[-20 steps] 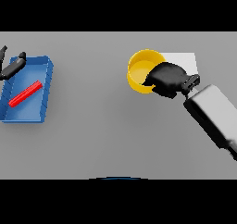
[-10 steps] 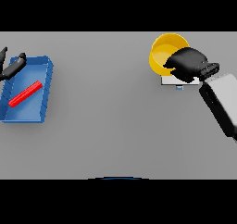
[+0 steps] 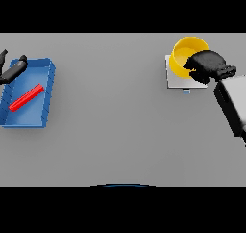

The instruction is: Pick up the red beaker and tilt it to pour out 1 green nut into yellow bowl. Pick up the yellow bowl and place it on the metallic measuring scale.

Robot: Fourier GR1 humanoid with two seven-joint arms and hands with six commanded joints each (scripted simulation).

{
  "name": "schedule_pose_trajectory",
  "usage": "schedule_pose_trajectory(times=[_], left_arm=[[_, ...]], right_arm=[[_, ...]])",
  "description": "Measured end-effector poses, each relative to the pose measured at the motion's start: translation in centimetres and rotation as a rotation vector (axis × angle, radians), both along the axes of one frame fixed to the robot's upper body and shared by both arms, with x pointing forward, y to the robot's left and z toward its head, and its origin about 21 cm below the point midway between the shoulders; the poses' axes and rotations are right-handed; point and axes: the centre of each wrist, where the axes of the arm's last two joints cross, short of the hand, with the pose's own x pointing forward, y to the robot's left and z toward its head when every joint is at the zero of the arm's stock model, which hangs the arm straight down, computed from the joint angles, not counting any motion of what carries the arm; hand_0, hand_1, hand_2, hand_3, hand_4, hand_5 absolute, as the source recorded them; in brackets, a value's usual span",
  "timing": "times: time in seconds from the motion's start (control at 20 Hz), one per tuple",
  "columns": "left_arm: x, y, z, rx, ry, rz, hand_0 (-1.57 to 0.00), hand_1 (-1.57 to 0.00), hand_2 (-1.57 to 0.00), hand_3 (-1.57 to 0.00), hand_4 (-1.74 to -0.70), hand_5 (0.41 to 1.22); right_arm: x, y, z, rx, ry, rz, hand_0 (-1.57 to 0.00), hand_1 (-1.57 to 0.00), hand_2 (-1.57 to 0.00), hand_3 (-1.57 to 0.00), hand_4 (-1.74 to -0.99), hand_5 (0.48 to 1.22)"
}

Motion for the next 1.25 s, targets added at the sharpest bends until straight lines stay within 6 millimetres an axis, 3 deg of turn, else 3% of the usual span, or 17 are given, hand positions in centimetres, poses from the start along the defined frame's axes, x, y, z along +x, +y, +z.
schedule_pose_trajectory(times=[0.2,0.3,0.4,0.45,0.5,0.6,0.75,0.95,1.25], left_arm=[[-0.2,0.4,-0.3,0.008,-0.002,-0.002,0.00,0.00,0.00,0.00,-0.73,0.713],[-0.1,-0.1,-0.4,0.005,0.005,-0.007,0.00,0.00,0.00,0.00,-0.73,0.712],[-0.1,0.1,-0.4,0.010,0.000,-0.005,0.00,0.00,0.00,0.00,-0.73,0.715],[-0.1,0.2,-0.2,0.013,0.005,0.000,0.00,0.00,0.00,0.00,-0.73,0.717],[0.0,0.2,-0.3,0.010,0.009,0.004,0.00,0.00,0.00,0.00,-0.73,0.720],[0.2,0.2,-0.5,0.004,0.014,0.004,0.00,0.00,0.00,0.00,-0.73,0.728],[0.4,0.1,-0.6,0.000,0.009,-0.011,0.00,0.00,0.00,0.00,-0.73,0.717],[0.4,0.2,-0.5,0.001,0.012,-0.008,0.00,0.00,0.00,0.00,-0.72,0.703],[0.5,0.4,-0.3,0.007,0.004,-0.005,0.00,0.00,0.00,0.00,-0.72,0.693]], right_arm=[[0.5,-0.3,-0.9,0.032,0.041,-0.014,-1.53,-1.57,-1.38,-1.44,-1.741,1.221],[0.5,-0.3,-1.4,0.043,0.063,-0.022,-1.42,-1.57,-1.36,-1.49,-1.741,1.221],[0.7,-0.2,-1.4,0.039,0.064,-0.026,-1.40,-1.57,-1.39,-1.36,-1.741,1.221],[0.7,-0.2,-1.4,0.042,0.070,-0.028,-1.33,-1.46,-1.42,-1.20,-1.741,1.221],[0.7,-0.4,-1.3,0.049,0.080,-0.026,-1.13,-1.32,-1.33,-1.06,-1.701,1.221],[0.6,-0.8,-1.2,0.070,0.092,-0.032,-0.72,-0.98,-1.04,-0.83,-1.619,1.072],[0.8,-0.9,-1.3,0.059,0.126,-0.067,-0.37,-0.58,-0.69,-0.61,-1.539,0.933],[0.6,-0.8,-1.7,0.029,0.135,-0.030,-0.15,-0.24,-0.37,-0.45,-1.469,0.842],[0.9,-0.8,-1.4,0.010,0.170,-0.068,-0.04,-0.06,-0.10,-0.27,-1.410,0.759]])
